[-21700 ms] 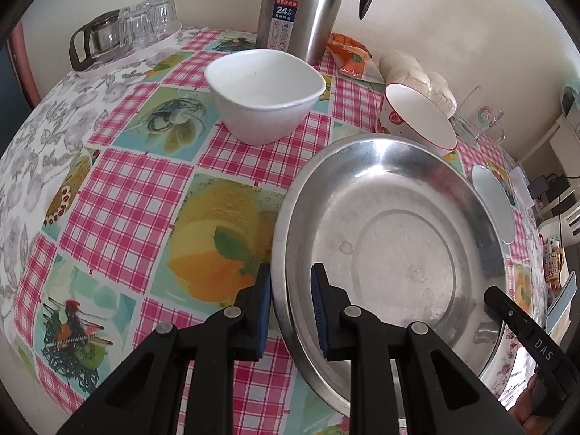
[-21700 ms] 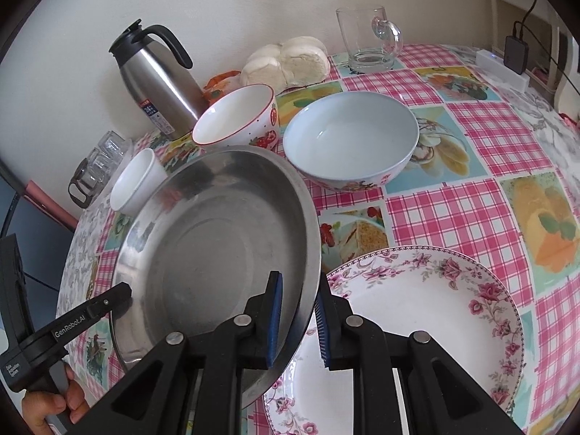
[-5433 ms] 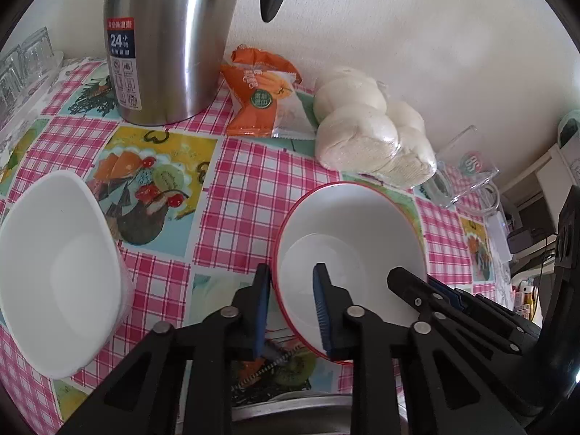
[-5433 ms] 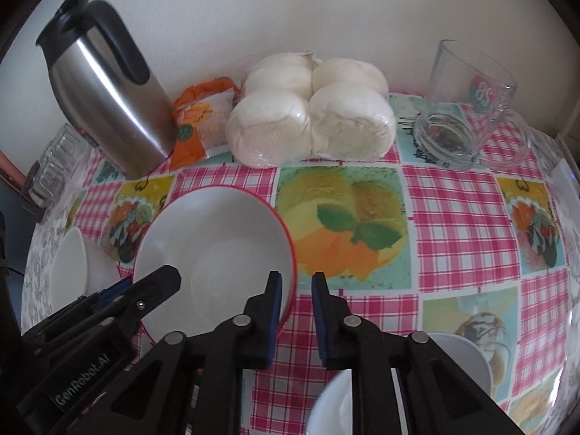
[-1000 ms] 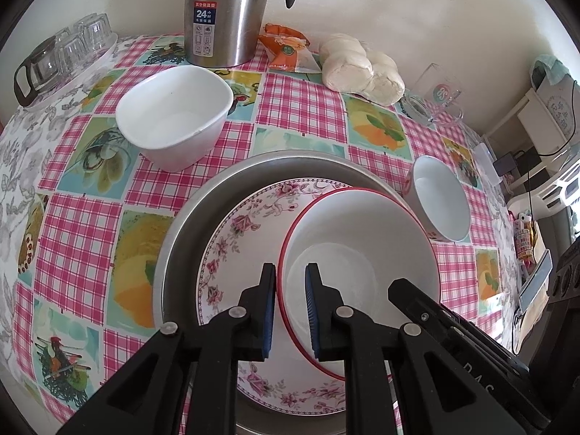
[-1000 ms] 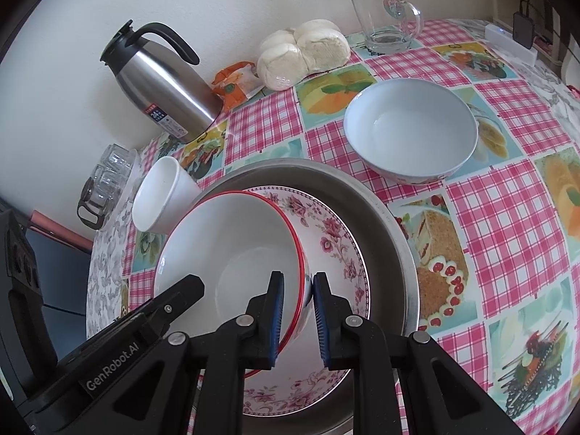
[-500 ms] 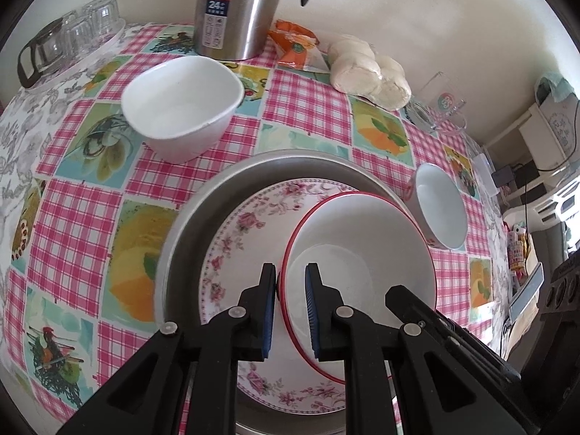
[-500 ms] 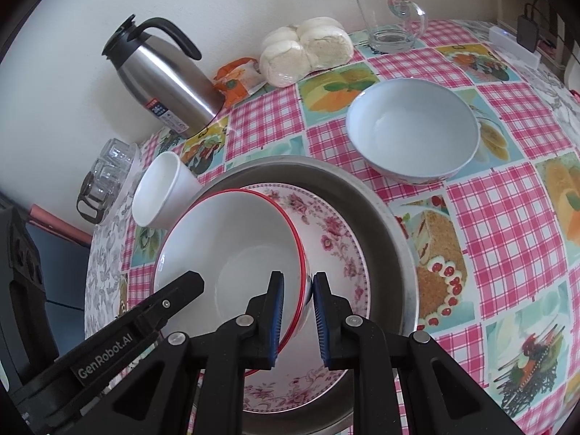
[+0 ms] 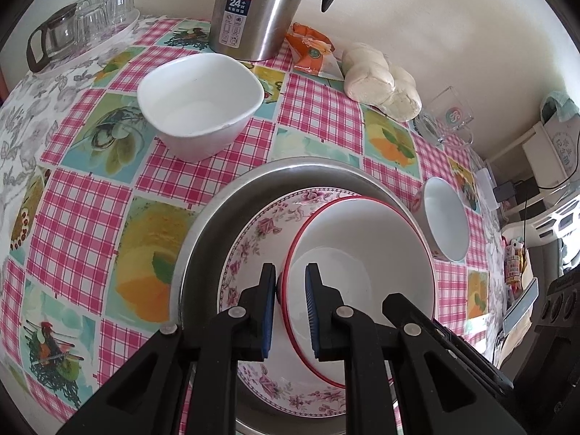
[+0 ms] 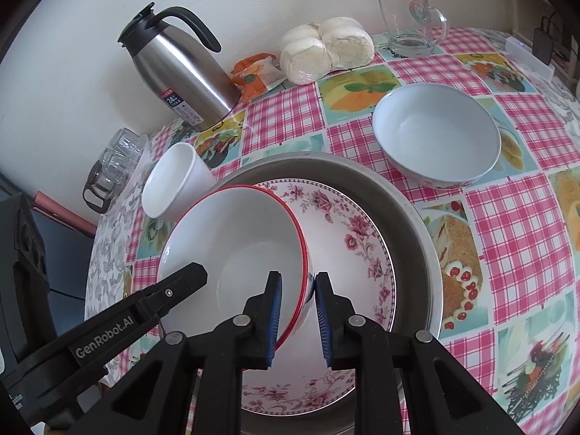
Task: Organize plates and bowls
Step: 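Lower the red-rimmed bowl into the floral plate with both grippers, then open both grippers to release the red-rimmed bowl, then move both grippers to the white square bowl beside the thermos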
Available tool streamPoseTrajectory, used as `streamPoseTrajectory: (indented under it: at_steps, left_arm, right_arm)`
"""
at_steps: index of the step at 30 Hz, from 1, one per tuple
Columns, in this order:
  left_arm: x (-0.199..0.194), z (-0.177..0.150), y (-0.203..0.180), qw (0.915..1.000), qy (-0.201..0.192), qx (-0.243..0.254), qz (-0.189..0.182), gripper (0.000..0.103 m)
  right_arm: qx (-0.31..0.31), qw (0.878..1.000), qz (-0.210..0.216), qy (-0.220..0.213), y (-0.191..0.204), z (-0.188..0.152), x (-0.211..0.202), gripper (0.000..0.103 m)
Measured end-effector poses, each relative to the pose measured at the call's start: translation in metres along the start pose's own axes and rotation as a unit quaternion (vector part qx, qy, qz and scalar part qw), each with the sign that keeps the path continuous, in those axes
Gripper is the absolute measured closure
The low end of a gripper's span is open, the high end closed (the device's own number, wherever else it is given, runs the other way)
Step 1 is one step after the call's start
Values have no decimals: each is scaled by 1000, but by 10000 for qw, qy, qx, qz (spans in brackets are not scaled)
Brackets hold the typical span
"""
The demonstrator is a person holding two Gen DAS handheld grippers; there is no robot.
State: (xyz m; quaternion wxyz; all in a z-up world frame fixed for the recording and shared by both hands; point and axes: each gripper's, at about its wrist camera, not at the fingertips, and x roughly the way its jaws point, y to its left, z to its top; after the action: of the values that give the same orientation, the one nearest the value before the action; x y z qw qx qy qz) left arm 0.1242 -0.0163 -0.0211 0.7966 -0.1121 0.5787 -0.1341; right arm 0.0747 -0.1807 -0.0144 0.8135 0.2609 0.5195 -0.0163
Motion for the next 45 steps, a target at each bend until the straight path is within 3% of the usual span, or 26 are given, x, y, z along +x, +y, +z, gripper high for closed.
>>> streamPoseTrajectory:
  at_steps: [6, 9, 17, 23, 25, 30, 33, 38, 40, 43, 45]
  left_arm:
    - [0, 0, 0, 10000, 21, -56, -25, 85]
    - [-1, 1, 1, 10000, 22, -56, -3, 84]
    - [-14, 1, 1, 9998, -172, -19, 120, 72]
    - [-27, 4, 6, 9989, -329, -96, 320, 55]
    - [-30, 6, 11, 9981, -362, -192, 454, 45]
    - [-35, 9, 27, 9949, -425, -438, 803, 41]
    - [-35, 10, 37, 9927, -450, -593, 946, 25]
    - [-38, 10, 54, 9892, -535, -872, 1051, 20]
    - [-39, 11, 59, 9874, -580, -957, 1115, 19]
    - [-42, 10, 67, 9851, -665, -1068, 1170, 18]
    - [-45, 10, 72, 9833, -743, -1134, 1216, 9]
  right_arm:
    - [-9, 10000, -13, 32, -1, 1, 0, 81]
    - [-68, 9999, -74, -12, 1, 2, -4, 72]
    - [-204, 9992, -266, -233, 4, 5, -18, 67]
    - [-367, 9976, -414, -418, 10, 6, -26, 49]
    - [-426, 9970, -443, -465, 13, 6, -28, 44]
    - [-507, 9959, -527, -523, 15, 6, -29, 30]
    - [-523, 9956, -552, -547, 15, 6, -28, 22]
    - [-550, 9953, -550, -579, 17, 5, -28, 15]
    - [-572, 9950, -576, -588, 18, 5, -28, 4]
    - [-621, 9943, -598, -624, 20, 4, -28, 2]
    - [-659, 9941, -585, -635, 22, 3, -28, 0]
